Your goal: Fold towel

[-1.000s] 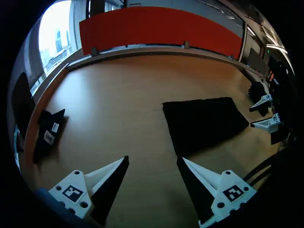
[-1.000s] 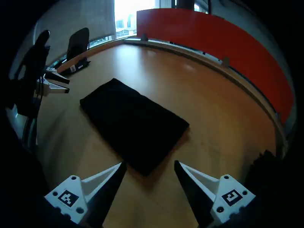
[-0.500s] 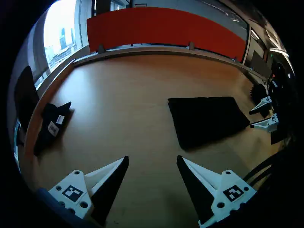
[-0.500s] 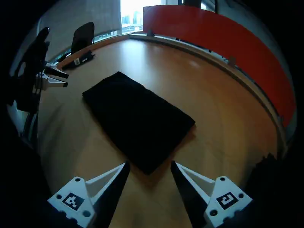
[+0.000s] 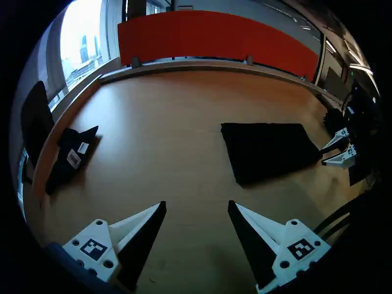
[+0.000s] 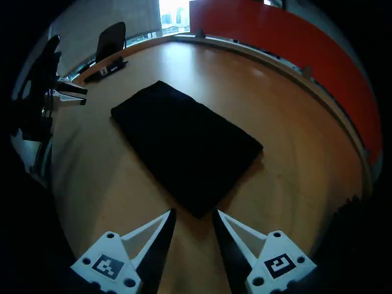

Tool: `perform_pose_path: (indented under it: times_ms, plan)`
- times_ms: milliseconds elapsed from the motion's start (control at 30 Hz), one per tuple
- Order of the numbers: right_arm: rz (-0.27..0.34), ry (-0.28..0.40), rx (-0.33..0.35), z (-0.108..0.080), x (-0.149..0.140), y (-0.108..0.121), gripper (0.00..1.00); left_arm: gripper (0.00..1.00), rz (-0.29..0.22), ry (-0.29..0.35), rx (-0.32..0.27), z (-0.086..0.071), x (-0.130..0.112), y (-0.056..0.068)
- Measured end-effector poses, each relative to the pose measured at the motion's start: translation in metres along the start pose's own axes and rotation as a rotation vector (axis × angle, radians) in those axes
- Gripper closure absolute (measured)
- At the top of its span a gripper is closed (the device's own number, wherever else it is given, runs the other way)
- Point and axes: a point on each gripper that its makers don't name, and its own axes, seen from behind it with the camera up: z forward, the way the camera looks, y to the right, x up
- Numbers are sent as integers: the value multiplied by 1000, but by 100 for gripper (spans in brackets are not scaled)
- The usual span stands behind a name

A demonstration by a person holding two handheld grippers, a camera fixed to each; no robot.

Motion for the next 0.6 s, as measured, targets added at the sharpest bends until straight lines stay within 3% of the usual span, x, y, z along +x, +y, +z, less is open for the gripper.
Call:
perform_pose_path:
  times_ms: [333, 600]
  plan:
    - [-13, -5, -2, -1, -1, 0, 45, 6, -3, 9, 11, -4, -4, -6]
    - [-7, -4, -7, -1, 0, 1, 61, 6, -5, 40, 13, -6, 0, -8]
